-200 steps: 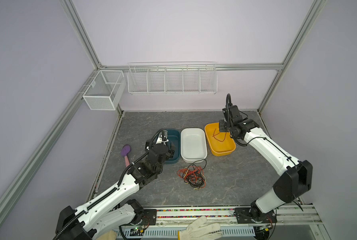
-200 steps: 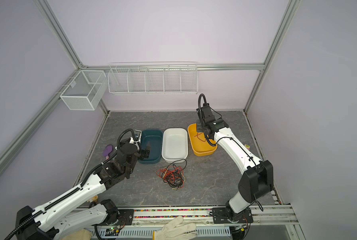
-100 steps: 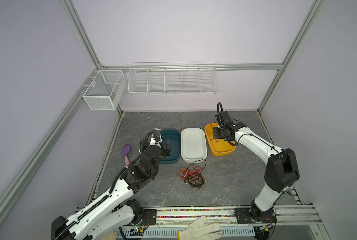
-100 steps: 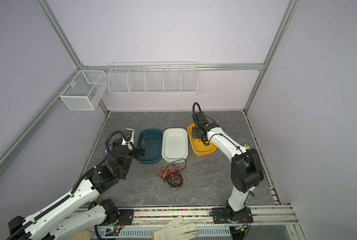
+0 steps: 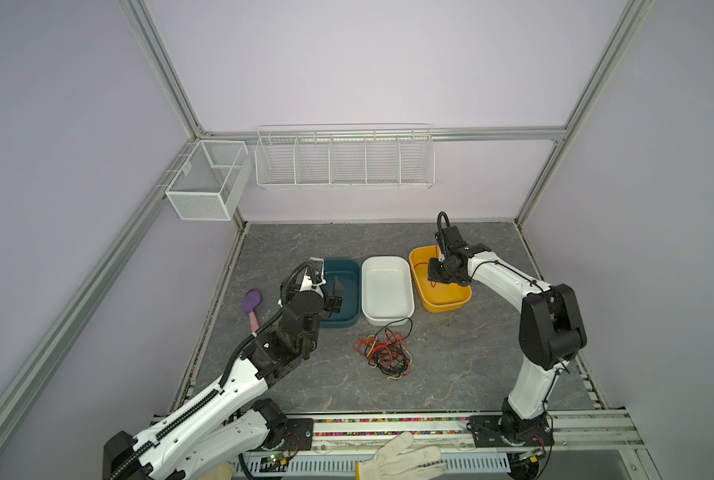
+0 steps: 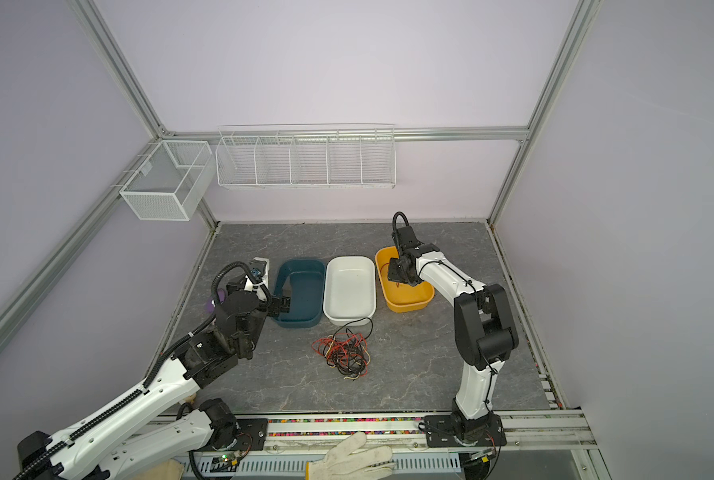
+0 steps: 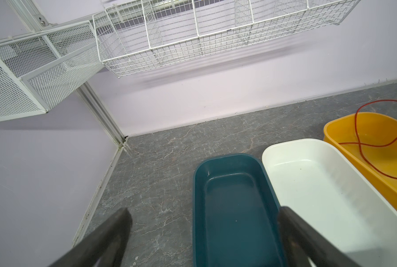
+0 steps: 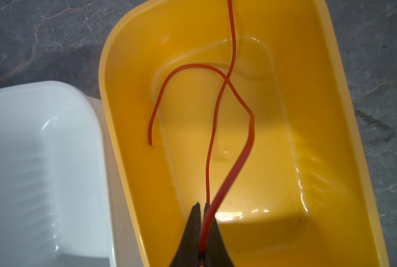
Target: Untangle the cables
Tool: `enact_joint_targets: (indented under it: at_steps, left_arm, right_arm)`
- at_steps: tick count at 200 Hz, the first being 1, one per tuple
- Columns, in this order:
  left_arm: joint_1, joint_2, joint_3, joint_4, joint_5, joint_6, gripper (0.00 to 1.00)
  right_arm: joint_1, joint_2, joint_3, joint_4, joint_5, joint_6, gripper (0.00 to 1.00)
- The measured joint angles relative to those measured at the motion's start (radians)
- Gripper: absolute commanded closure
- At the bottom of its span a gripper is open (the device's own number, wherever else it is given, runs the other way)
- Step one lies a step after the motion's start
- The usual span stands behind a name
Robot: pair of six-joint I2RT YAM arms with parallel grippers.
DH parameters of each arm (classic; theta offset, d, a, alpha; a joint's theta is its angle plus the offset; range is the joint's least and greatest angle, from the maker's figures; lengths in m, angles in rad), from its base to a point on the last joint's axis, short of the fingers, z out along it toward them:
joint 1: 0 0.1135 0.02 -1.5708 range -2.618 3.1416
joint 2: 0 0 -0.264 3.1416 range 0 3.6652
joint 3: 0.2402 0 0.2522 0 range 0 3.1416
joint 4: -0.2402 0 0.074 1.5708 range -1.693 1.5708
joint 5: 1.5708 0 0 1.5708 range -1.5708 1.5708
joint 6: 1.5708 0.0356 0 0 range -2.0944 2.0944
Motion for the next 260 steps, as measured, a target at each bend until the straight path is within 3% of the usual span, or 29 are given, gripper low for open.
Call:
enact_joint_targets:
  at_steps: [59,129,221,260]
  left_arm:
    - [0.0,0.002,-0.003,0.0,0.0,0.007,0.01]
    - [0.0,0.001,-0.003,0.0,0.0,0.007,0.01]
    - [0.0,-0.004,-0.005,0.0,0.0,0.007,0.01]
    - [0.0,-0.004,-0.005,0.0,0.0,0.007,0.01]
  right_arm:
    - [0.0,-0.083,-0.056,-0.011,-0.021,0.003,0.93]
    - [-0.031,-0.024,-0.07,-0.01,-0.077,0.015,0.92]
    - [-0.035,-0.08,-0.106,-0.034,-0.098,0.021,0.37]
    - [-0.037,-0.18,-0.105,-0.06,-0.09,0.011,0.28]
